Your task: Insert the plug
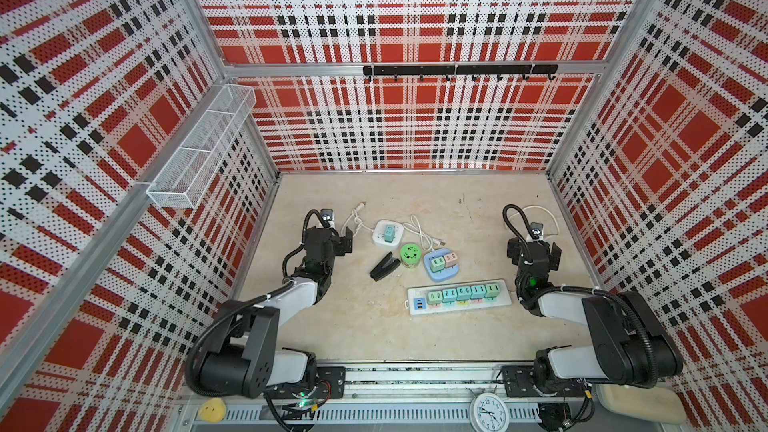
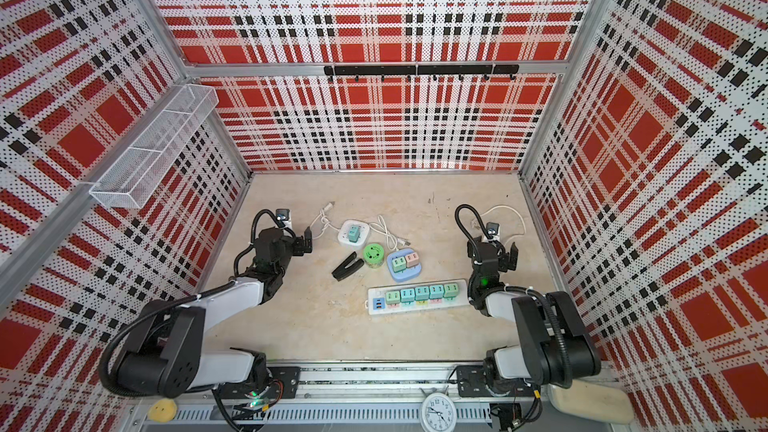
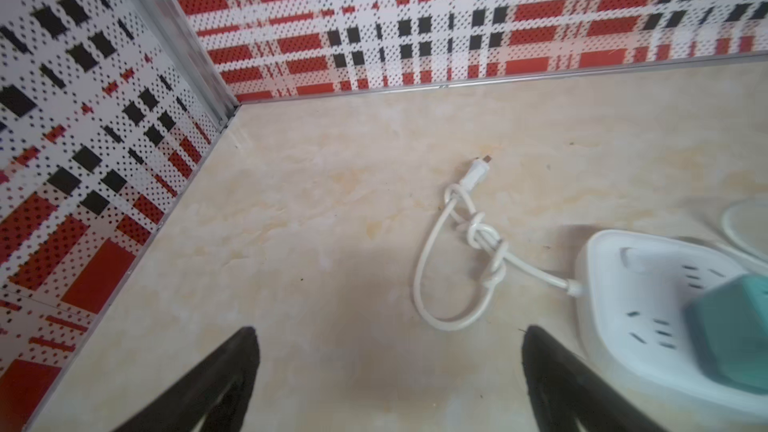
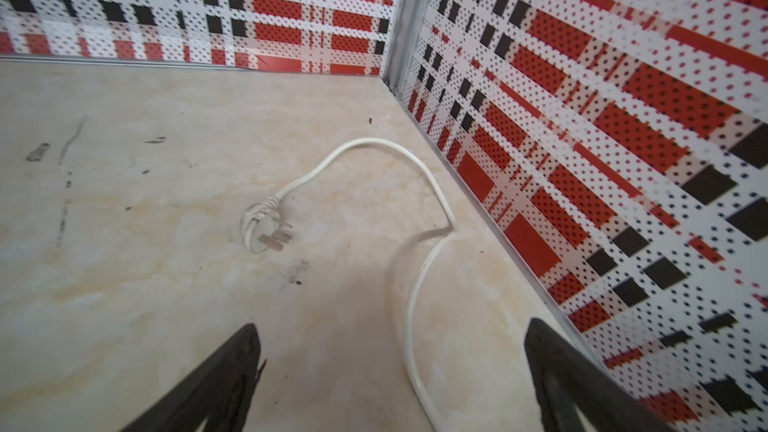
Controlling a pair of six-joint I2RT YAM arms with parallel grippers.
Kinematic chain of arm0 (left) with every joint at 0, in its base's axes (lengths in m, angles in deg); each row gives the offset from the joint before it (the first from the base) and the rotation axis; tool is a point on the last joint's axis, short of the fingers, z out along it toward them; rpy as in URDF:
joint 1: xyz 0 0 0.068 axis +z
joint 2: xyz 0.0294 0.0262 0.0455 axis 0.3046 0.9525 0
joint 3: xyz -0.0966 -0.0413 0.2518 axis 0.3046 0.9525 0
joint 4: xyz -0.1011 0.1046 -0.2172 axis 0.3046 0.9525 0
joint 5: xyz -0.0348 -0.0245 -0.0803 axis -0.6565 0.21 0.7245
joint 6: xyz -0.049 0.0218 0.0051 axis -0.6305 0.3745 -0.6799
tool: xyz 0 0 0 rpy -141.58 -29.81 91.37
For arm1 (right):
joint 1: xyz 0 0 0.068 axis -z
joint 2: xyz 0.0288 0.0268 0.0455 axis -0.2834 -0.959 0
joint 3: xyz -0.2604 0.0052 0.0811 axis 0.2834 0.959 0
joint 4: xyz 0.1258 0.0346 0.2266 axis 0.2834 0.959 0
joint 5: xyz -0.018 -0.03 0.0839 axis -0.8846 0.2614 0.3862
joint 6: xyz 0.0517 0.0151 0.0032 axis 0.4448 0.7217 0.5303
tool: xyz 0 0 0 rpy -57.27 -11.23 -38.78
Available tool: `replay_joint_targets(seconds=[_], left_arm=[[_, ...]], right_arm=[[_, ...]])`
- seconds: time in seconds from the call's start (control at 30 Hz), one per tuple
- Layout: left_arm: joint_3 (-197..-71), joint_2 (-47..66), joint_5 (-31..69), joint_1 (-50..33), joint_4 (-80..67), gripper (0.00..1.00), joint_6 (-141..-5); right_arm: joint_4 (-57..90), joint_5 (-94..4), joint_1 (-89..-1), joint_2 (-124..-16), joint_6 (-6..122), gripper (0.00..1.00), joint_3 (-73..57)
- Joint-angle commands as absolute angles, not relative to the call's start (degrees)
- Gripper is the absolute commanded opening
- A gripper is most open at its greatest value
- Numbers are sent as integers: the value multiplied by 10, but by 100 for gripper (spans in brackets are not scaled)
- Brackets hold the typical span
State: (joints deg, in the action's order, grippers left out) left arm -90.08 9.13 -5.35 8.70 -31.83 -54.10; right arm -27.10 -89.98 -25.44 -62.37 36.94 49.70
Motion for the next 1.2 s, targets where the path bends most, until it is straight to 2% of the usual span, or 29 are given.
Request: replay_joint_targets(seconds=[0.0, 0.07, 0.13, 0.2, 0.27, 0.33, 0.5, 0.63, 1.17], left_arm=[[-903, 121, -40, 94, -402, 99, -506], [-899, 150, -29, 117, -431, 99, -531], [-870, 153, 26, 144, -488, 99, -548], [-836, 162, 52, 160, -554, 99, -561], [-809, 185, 105, 170, -646, 99, -557], [-808, 173, 108, 166, -620, 99, -545], [-814, 179, 83, 147, -627, 99, -534], [-853, 176, 82, 146, -547, 99, -533], [-850, 178, 80, 147, -555, 99, -534]], right_arm=[[-343, -836, -254, -624, 350, 100, 495], [-403, -771, -240, -659, 363, 100, 509], [-471, -760, -234, -723, 359, 100, 503], [-463, -731, -232, -750, 345, 100, 485], [-415, -737, -230, -727, 367, 100, 484], [-466, -748, -233, -749, 352, 100, 489], [-447, -757, -237, -741, 356, 100, 485], [-445, -756, -237, -742, 356, 100, 483], [-447, -757, -237, -741, 355, 100, 484]])
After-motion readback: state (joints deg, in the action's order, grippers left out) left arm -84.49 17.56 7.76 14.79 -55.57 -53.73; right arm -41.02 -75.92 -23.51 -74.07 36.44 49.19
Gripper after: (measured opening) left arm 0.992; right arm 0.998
